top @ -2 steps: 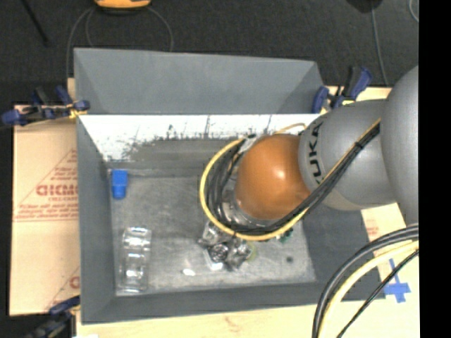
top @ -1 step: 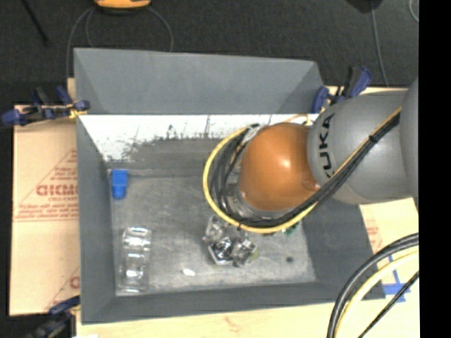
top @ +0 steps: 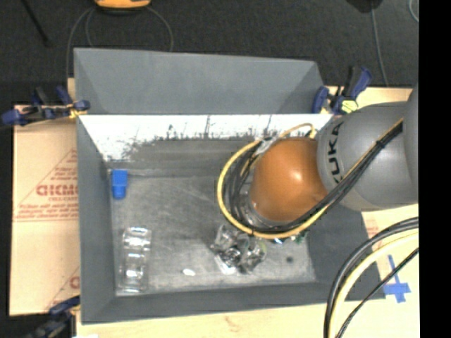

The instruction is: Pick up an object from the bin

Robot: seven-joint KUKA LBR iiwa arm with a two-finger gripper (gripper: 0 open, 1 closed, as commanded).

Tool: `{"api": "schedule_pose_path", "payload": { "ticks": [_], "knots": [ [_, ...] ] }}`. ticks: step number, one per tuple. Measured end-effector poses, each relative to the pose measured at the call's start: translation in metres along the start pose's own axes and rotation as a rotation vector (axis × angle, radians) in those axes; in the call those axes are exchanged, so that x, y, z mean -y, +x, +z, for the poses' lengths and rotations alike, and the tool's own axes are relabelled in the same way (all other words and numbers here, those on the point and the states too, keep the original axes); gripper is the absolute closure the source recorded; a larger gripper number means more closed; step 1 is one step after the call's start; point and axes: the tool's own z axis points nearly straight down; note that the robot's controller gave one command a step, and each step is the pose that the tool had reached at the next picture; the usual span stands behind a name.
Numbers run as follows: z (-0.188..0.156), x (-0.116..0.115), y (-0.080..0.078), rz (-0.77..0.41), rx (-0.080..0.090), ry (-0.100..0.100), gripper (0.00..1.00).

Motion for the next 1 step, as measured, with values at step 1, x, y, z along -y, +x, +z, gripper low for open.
{"api": "schedule_pose_path", "payload": {
  "ticks": [1],
  "knots": [
    [-0.1652,0.0285,0.0156,-0.014,-0.008,0.007,1.00]
  ]
}}
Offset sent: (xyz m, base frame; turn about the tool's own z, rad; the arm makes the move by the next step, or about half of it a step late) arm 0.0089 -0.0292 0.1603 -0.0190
